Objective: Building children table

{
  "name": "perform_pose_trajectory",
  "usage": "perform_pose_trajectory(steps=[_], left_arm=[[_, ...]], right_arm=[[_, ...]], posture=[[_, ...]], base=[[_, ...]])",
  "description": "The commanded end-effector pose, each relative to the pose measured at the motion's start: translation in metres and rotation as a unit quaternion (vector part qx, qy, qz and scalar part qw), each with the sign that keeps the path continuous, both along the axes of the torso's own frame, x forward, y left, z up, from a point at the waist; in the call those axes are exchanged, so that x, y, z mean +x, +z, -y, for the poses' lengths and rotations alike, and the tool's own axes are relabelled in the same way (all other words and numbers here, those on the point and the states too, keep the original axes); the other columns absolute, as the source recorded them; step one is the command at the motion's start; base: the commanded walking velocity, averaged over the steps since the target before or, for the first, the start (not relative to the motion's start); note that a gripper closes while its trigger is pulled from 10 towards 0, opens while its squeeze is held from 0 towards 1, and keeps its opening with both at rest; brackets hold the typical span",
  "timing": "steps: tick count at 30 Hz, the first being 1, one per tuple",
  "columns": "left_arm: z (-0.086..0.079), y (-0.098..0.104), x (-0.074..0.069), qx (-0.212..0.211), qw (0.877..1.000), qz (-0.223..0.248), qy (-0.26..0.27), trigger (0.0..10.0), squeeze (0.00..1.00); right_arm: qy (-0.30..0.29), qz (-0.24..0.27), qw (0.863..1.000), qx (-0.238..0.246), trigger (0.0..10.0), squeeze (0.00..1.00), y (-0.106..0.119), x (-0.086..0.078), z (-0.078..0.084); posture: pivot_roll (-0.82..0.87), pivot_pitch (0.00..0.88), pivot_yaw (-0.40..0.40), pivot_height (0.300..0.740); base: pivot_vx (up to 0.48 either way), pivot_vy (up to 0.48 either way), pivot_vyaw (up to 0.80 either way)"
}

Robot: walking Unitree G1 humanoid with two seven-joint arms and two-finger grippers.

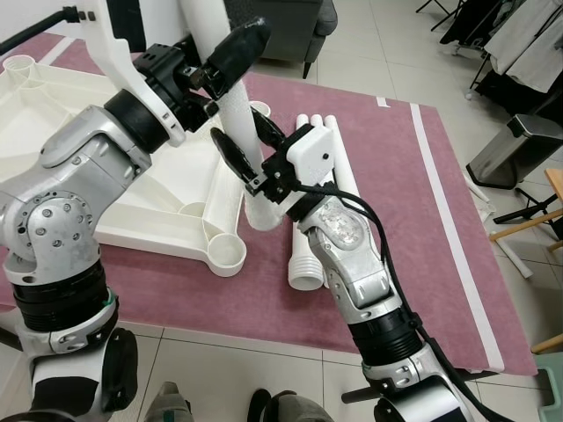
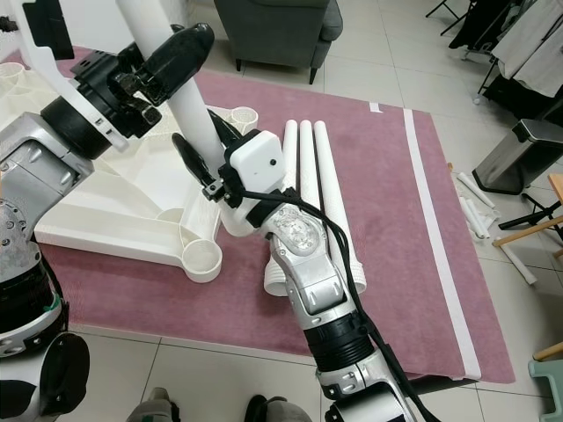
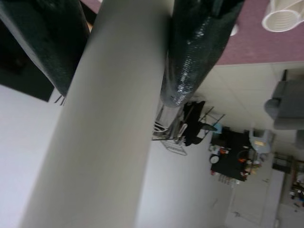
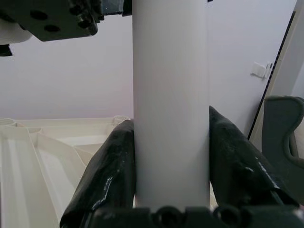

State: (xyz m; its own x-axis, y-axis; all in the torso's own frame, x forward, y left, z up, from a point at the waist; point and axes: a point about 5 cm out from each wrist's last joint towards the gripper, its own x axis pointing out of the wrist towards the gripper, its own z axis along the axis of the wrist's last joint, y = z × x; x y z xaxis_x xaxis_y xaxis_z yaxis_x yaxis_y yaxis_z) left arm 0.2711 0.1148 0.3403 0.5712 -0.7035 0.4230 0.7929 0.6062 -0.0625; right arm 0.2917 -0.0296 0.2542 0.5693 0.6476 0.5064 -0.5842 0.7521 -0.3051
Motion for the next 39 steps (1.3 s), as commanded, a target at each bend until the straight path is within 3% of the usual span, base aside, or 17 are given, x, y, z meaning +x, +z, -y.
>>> perform_pose_trajectory(steps=[1, 4, 12, 13, 14, 15, 17, 18, 19, 23, 30, 39], left_arm=[[0.025, -0.006, -0.014, 0.041, 0.989, 0.023, -0.142, 0.0, 0.0], [0.029, -0.012, -0.011, 0.103, 0.988, 0.045, -0.105, 0.0, 0.0], [0.029, -0.007, -0.012, 0.127, 0.984, 0.079, -0.092, 0.0, 0.0], [0.029, -0.005, -0.013, 0.129, 0.984, 0.084, -0.093, 0.0, 0.0], [0.029, -0.005, -0.013, 0.129, 0.984, 0.084, -0.093, 0.0, 0.0], [0.029, -0.005, -0.014, 0.131, 0.983, 0.089, -0.096, 0.0, 0.0], [0.03, -0.005, -0.014, 0.129, 0.983, 0.088, -0.098, 0.0, 0.0], [0.03, -0.005, -0.014, 0.128, 0.983, 0.09, -0.1, 0.0, 0.0], [0.03, -0.005, -0.014, 0.127, 0.983, 0.09, -0.101, 0.0, 0.0], [0.03, -0.002, -0.015, 0.124, 0.982, 0.097, -0.102, 0.0, 0.0], [0.024, 0.008, -0.013, 0.127, 0.98, 0.127, -0.089, 0.0, 0.0], [0.025, 0.007, -0.016, 0.133, 0.977, 0.132, -0.102, 0.0, 0.0]], right_arm=[[0.006, 0.006, 1.0, -0.002, 10.0, 0.0, 0.002, -0.002, -0.005], [-0.018, -0.012, 1.0, -0.003, 10.0, 0.0, 0.0, 0.003, -0.006], [-0.056, -0.036, 0.998, -0.014, 10.0, 0.0, -0.004, 0.01, -0.006], [-0.064, -0.034, 0.997, -0.02, 10.0, 0.1, -0.004, 0.011, -0.006], [-0.064, -0.034, 0.997, -0.02, 10.0, 0.1, -0.004, 0.011, -0.006], [-0.061, -0.037, 0.997, -0.016, 10.0, 1.0, -0.005, 0.011, -0.006], [-0.059, -0.04, 0.997, -0.014, 10.0, 1.0, -0.005, 0.01, -0.007], [-0.058, -0.042, 0.997, -0.015, 10.0, 0.73, -0.005, 0.01, -0.007], [-0.059, -0.043, 0.997, -0.017, 10.0, 0.0, -0.005, 0.01, -0.006], [-0.059, -0.056, 0.996, -0.029, 10.0, 0.0, -0.009, 0.011, -0.006], [-0.098, -0.12, 0.984, -0.084, 10.0, 0.0, -0.037, 0.017, -0.001], [-0.128, -0.141, 0.977, -0.097, 10.0, 0.0, -0.046, 0.021, 0.007]], posture=[[0.16, 0.063, -0.061, 0.74], [0.16, 0.067, -0.061, 0.74], [0.16, 0.068, -0.062, 0.74], [0.16, 0.069, -0.063, 0.74], [0.16, 0.069, -0.063, 0.74], [0.16, 0.07, -0.062, 0.74], [0.16, 0.071, -0.061, 0.74], [0.16, 0.071, -0.062, 0.74], [0.16, 0.071, -0.063, 0.74], [0.16, 0.071, -0.064, 0.74], [0.16, 0.072, -0.071, 0.74], [0.15, 0.072, -0.066, 0.74]], base=[[0.0, 0.0, 0.0], [0.0, 0.0, 0.0], [0.0, 0.0, 0.0], [0.0, 0.0, 0.0], [0.0, 0.0, 0.0], [0.0, 0.0, 0.0], [0.0, 0.0, 0.0], [0.0, 0.0, 0.0], [0.0, 0.0, 0.0], [0.0, 0.0, 0.0], [0.0, 0.0, 0.0], [0.0, 0.0, 0.0]])
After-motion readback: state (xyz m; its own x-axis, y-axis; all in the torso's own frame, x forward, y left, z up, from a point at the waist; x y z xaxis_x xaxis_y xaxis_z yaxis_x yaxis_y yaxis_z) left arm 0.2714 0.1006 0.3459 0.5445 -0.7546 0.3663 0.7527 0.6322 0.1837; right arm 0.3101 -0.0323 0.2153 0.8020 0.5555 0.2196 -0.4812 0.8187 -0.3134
